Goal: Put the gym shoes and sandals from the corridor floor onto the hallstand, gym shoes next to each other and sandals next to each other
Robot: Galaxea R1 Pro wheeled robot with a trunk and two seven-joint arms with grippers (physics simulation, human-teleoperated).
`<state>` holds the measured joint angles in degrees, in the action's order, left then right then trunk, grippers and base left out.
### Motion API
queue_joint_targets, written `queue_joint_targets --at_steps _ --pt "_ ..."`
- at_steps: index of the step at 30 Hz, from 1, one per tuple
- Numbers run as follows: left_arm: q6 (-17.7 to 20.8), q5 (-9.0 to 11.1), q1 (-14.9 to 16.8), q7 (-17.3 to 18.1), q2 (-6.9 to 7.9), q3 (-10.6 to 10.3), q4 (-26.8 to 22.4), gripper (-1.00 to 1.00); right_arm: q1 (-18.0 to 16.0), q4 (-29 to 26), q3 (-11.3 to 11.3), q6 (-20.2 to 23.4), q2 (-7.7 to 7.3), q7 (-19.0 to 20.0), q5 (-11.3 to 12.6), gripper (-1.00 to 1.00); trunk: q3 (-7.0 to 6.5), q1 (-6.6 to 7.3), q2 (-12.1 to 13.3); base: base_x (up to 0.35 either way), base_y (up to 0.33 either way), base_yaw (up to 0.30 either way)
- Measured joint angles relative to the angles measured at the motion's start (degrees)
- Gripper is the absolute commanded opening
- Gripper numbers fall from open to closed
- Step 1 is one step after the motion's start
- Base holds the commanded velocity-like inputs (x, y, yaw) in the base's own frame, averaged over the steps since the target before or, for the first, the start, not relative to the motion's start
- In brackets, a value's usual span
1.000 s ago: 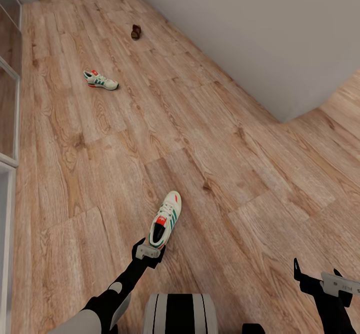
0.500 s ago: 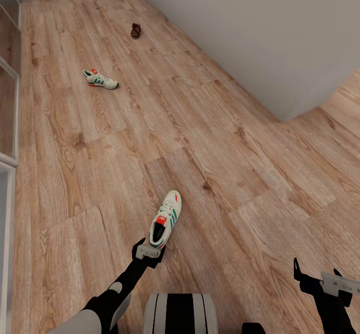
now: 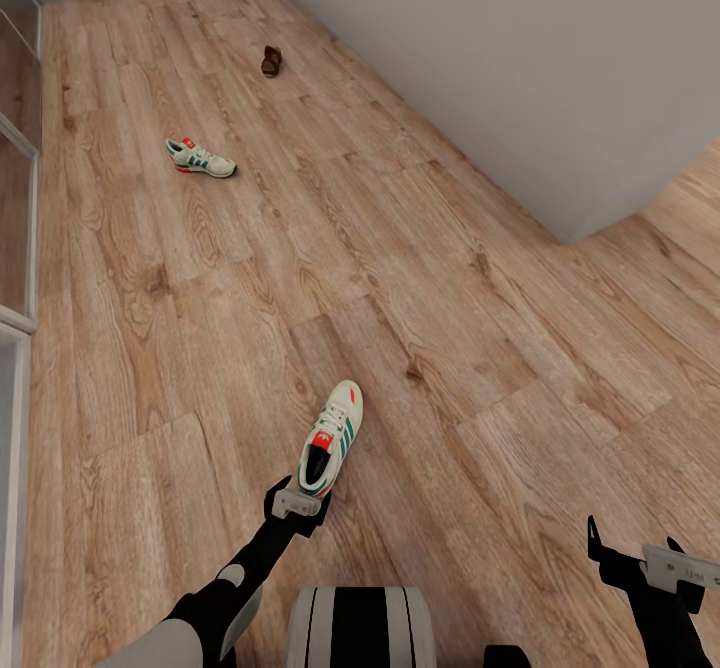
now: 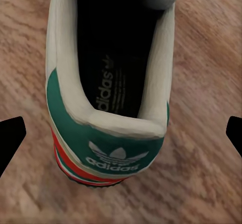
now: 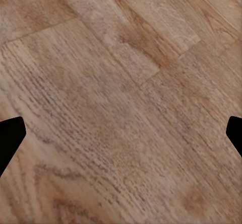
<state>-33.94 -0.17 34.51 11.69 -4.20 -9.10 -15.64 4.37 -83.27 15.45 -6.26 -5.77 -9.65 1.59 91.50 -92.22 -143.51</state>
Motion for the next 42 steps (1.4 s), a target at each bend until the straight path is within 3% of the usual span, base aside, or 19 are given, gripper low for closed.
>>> queue_joint_targets --at_steps 9,10,22,42 --pt "0.0 0.0 0.0 0.0 0.00 0.0 0.0 1.00 0.0 0.0 0.0 0.0 0.00 0.0 0.0 1.00 0.00 0.00 0.0 0.000 0.000 0.000" --pt "0.0 0.0 0.0 0.0 0.00 0.0 0.0 -1.00 0.0 0.0 0.0 0.0 0.00 0.0 0.0 1.00 0.00 0.00 0.0 0.000 0.000 0.000" --pt "-0.2 -0.4 0.0 0.5 -0.03 -0.8 -0.2 -1.00 0.0 0.0 0.0 0.0 0.00 0.0 0.0 1.00 0.00 0.01 0.0 0.000 0.000 0.000" --pt "0.0 0.1 0.0 0.2 0.08 0.2 0.0 -1.00 0.0 0.0 0.0 0.0 0.00 0.0 0.0 1.00 -0.52 0.00 0.0 0.000 0.000 0.000"
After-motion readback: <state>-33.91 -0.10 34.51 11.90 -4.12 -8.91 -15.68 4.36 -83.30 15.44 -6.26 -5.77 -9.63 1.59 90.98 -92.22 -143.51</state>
